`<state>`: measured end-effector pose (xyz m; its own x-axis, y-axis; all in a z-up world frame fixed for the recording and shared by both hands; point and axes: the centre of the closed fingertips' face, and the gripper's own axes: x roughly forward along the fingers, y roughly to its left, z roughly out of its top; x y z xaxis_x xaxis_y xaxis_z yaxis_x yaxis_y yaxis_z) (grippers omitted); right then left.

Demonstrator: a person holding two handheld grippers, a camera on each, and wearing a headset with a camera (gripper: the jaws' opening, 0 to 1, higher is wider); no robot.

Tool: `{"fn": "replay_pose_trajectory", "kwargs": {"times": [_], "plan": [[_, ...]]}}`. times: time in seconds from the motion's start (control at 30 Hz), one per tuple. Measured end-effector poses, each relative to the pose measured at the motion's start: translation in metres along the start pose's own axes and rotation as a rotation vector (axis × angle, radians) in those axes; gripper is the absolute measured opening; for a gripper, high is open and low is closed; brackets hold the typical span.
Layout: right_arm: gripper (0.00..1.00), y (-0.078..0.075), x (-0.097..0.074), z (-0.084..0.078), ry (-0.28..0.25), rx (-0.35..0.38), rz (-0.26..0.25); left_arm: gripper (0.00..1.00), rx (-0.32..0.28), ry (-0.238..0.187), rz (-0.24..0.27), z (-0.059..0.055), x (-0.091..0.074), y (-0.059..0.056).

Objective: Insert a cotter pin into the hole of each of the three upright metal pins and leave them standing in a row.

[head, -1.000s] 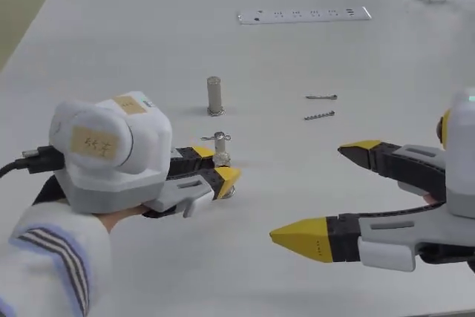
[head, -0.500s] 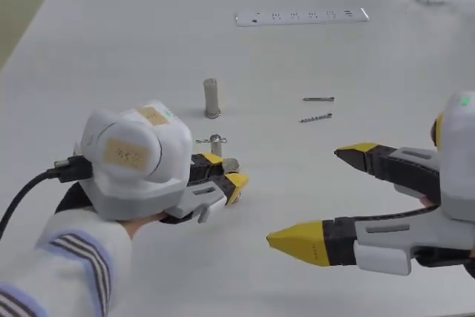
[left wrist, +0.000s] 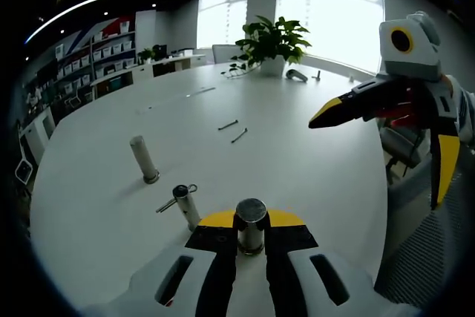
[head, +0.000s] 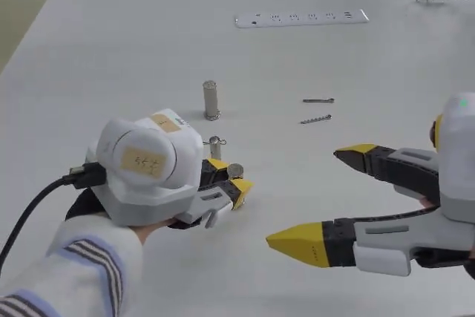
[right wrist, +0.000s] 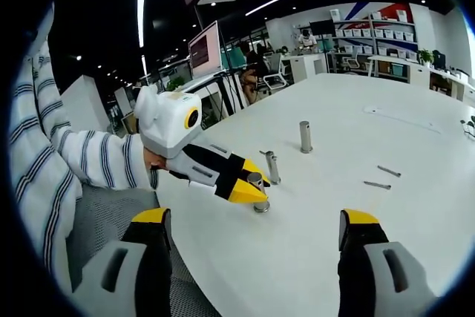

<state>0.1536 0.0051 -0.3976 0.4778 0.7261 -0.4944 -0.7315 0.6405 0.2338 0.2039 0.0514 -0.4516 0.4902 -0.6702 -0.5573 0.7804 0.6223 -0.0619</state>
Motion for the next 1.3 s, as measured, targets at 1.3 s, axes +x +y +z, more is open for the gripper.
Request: {"fn": "replay_pose_trajectory", "kwargs": {"times": [1.3], "plan": [[0.92, -0.002, -0.003, -0.002, 0.015, -0.018, -0.008, 0.48, 0.05, -0.085, -0.085, 0.01, -0.019, -0.015]]}}
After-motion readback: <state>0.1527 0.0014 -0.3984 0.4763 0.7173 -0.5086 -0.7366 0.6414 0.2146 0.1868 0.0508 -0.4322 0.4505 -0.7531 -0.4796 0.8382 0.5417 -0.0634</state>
